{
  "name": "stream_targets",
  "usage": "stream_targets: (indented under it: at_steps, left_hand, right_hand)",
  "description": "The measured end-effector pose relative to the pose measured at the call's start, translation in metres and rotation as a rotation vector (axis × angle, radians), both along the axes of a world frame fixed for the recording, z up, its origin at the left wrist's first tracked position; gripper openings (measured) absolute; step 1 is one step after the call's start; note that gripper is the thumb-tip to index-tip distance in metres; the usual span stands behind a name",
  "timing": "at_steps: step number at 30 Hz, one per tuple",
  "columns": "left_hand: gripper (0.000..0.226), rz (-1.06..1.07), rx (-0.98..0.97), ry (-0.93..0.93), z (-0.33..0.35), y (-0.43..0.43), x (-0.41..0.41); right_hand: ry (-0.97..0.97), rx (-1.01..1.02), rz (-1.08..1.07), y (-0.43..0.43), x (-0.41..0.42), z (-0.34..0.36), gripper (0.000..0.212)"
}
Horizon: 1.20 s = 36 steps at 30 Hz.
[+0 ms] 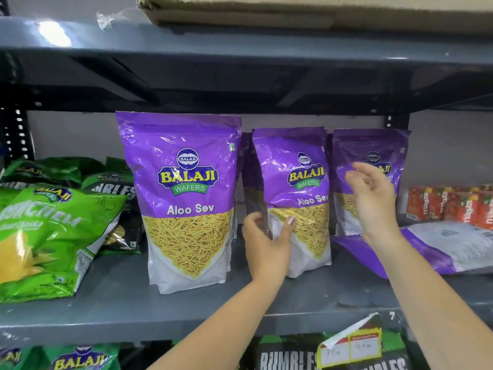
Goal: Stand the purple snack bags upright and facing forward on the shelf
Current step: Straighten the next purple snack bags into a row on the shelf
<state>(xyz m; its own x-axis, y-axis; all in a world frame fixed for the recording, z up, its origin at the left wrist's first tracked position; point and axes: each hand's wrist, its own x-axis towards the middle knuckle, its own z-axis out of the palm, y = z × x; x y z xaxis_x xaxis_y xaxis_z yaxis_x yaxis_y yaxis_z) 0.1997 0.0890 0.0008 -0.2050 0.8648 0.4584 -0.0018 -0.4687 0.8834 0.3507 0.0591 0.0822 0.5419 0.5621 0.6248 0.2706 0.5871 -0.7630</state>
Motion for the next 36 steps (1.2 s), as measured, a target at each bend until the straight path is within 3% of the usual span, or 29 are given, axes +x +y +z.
stream_targets:
  at_steps: [2, 5, 9, 11, 18, 22, 27, 30, 33, 36]
  left_hand:
    - [0.051, -0.098, -0.107, -0.028, -0.004, -0.002, -0.001]
    - [0.076, -0.218, -0.125, 0.09, -0.008, -0.001, -0.003]
    - [0.092, -0.233, -0.141, 0.183, -0.005, 0.008, -0.011]
    - [0.092, -0.262, -0.126, 0.192, -0.004, 0.012, -0.018]
    - [0.076, -0.292, -0.055, 0.195, -0.008, 0.01, -0.031]
    - [0.078, -0.331, -0.047, 0.178, -0.014, 0.009, -0.036]
    - [0.064, -0.409, -0.057, 0.221, -0.008, 0.009, -0.04]
    - [0.085, -0.364, -0.033, 0.299, -0.009, 0.006, -0.041]
    - [0.089, -0.013, 0.091, 0.485, -0.016, -0.014, -0.038]
    - [0.063, 0.278, 0.518, 0.52, -0.012, -0.055, -0.026]
  right_hand:
    - [0.021, -0.146, 0.081, 0.012, 0.004, 0.006, 0.041]
    - [0.026, -0.32, 0.253, 0.023, 0.003, 0.01, 0.054]
    - [0.113, -0.281, 0.355, 0.025, 0.007, 0.011, 0.012]
    - [0.152, -0.258, 0.402, 0.023, 0.008, 0.014, 0.001]
    - [0.224, -0.183, 0.41, 0.023, 0.004, 0.023, 0.041]
    - [0.269, -0.137, 0.408, 0.023, -0.001, 0.023, 0.046]
    - [0.26, -0.097, 0.366, 0.026, -0.003, 0.012, 0.046]
    - [0.171, -0.139, 0.348, 0.024, 0.001, 0.011, 0.047]
    - [-0.042, -0.284, 0.283, 0.015, 0.027, 0.016, 0.046]
    - [-0.435, -0.453, 0.05, 0.004, 0.076, 0.021, 0.027]
